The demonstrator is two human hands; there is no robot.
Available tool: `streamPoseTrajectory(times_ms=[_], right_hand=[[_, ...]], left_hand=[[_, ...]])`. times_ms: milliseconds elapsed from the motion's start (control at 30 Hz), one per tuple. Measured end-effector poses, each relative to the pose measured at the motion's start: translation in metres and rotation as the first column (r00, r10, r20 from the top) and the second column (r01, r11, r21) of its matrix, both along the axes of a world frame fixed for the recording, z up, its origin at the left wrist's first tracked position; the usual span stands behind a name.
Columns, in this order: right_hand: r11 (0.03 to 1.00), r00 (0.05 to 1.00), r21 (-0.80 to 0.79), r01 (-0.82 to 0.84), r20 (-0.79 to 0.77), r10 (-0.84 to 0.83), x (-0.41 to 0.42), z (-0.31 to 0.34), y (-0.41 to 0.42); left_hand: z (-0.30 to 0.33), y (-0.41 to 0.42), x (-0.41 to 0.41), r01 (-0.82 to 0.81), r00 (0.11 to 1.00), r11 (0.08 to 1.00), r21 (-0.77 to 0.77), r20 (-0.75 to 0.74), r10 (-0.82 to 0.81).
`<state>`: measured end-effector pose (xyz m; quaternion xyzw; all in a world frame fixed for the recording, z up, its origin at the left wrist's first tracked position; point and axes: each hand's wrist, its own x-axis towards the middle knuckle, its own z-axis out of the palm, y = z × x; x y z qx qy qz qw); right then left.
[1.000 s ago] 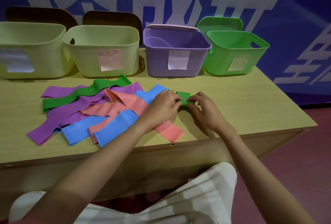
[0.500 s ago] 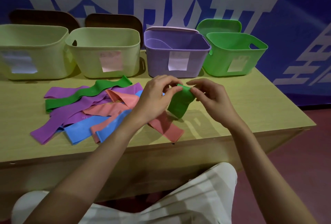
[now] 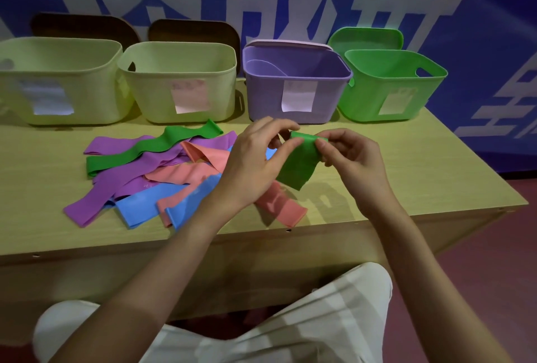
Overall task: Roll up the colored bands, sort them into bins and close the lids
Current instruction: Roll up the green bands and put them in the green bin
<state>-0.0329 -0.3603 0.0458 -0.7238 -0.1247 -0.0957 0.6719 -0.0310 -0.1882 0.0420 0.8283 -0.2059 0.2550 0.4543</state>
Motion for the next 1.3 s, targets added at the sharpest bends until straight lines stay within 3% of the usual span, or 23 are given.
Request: streamPoseTrajectory(times_ms=[67, 133, 233, 400, 533, 667, 733, 800, 967, 1067, 1133, 1300], right_hand=[[1.000, 1.000, 0.003, -0.003, -0.016, 0.003, -0.002, 0.000, 0.001], [0.996, 0.998, -0.089, 0.022, 0.055, -0.017, -0.003, -0.001, 0.003], [0.975, 0.988, -0.212, 0.061, 0.152, -0.029, -0.004, -0.008, 0.007], [0.970, 0.962, -0.230, 0.079, 0.272, -0.014, -0.010, -0.015, 0.012], [0.996, 0.994, -0.071, 0.054, 0.102, -0.047, -0.010, -0.013, 0.013], [0.994, 0.989, 0.109, -0.002, -0.147, 0.018, -0.012, -0.012, 0.013], [0.988, 0.979, 0.151, -0.021, -0.199, 0.051, -0.012, -0.012, 0.012], [0.996, 0.988, 0.088, -0.014, -0.155, 0.028, -0.012, -0.012, 0.013], [0.994, 0.991, -0.093, 0.065, 0.121, -0.053, -0.015, -0.016, 0.015], [0.978, 0.969, -0.181, 0.105, 0.241, -0.059, -0.015, -0.017, 0.014], [0.986, 0.981, -0.130, 0.100, 0.180, -0.076, -0.015, -0.015, 0.015], [0.992, 0.989, 0.121, 0.022, -0.145, -0.004, -0.015, -0.010, 0.014]], left_hand=[[0.000, 0.001, -0.002, -0.006, 1.000, 1.000, 0.025, 0.016, 0.006], [-0.001, 0.002, -0.003, -0.026, 1.000, 1.000, 0.003, -0.006, 0.026], [-0.003, 0.002, -0.005, -0.057, 0.993, 0.991, -0.118, -0.107, 0.044], [-0.007, 0.002, -0.006, -0.072, 0.968, 0.963, -0.260, -0.249, 0.005], [-0.011, 0.003, -0.010, -0.073, 0.991, 0.993, -0.094, -0.120, 0.062], [-0.010, 0.005, -0.011, -0.077, 0.997, 0.994, 0.075, 0.039, 0.074], [-0.013, 0.006, -0.008, -0.076, 0.995, 0.985, 0.154, 0.080, 0.064], [-0.016, 0.006, -0.007, -0.092, 0.994, 0.982, 0.163, 0.073, 0.081], [-0.018, 0.002, -0.007, -0.080, 0.991, 0.991, -0.110, -0.111, 0.068], [-0.018, 0.001, -0.008, -0.077, 0.980, 0.981, -0.177, -0.197, 0.041], [-0.019, 0.001, -0.009, -0.080, 0.989, 0.990, -0.114, -0.136, 0.064], [-0.018, 0.005, -0.010, -0.081, 0.996, 0.994, 0.079, 0.033, 0.079]])
